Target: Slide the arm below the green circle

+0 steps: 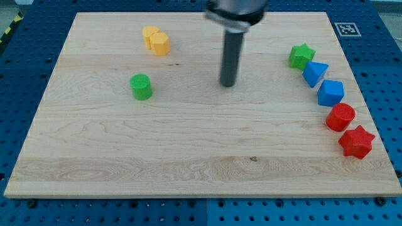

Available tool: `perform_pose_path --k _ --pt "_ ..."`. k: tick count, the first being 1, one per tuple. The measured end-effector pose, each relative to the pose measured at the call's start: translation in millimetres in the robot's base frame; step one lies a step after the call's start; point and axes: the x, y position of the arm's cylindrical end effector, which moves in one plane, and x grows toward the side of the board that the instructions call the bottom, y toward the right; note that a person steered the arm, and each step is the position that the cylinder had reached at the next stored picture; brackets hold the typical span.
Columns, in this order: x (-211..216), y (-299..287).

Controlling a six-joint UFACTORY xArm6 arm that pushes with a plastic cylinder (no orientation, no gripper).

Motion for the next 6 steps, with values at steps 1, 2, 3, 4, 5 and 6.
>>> perform_pose_path --k 1,2,3,4,5,6 --pt "0 -40" --pt "22 -34" --pt "61 -36" --pt "96 -82" --pt "85 -148" --pt "24 -160"
